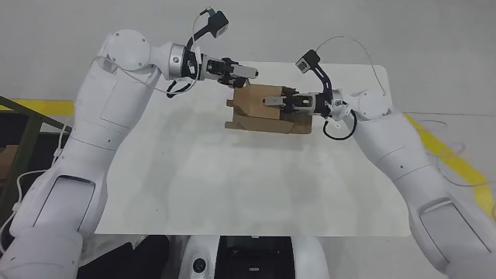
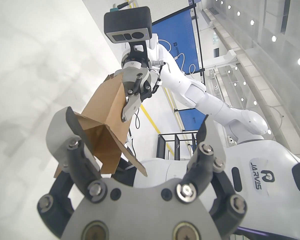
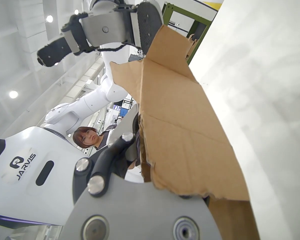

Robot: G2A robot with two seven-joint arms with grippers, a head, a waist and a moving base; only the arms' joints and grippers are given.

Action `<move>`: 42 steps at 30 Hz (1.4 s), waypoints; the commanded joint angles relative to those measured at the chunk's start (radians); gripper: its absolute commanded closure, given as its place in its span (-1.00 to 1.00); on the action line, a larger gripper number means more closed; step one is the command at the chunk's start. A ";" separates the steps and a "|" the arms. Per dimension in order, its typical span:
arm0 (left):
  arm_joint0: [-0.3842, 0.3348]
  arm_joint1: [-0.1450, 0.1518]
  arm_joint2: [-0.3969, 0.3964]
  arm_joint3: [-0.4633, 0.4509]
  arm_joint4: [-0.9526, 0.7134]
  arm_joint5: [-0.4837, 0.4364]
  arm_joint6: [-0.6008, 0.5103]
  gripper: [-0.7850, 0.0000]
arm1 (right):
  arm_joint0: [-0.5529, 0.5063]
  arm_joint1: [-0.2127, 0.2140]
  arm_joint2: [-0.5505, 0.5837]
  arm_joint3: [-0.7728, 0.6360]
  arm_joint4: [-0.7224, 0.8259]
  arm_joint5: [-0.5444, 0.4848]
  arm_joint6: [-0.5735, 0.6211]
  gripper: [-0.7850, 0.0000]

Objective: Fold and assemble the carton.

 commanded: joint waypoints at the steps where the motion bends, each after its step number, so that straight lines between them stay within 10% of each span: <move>1: 0.015 0.003 -0.004 -0.027 0.006 0.007 0.004 -1.00 | -0.003 0.004 0.009 0.000 -0.002 -0.003 -0.003 1.00; 42: -0.003 -0.018 0.088 -0.038 -0.110 0.015 -0.095 -1.00 | 0.004 -0.017 0.117 0.092 0.033 -0.046 -0.067 1.00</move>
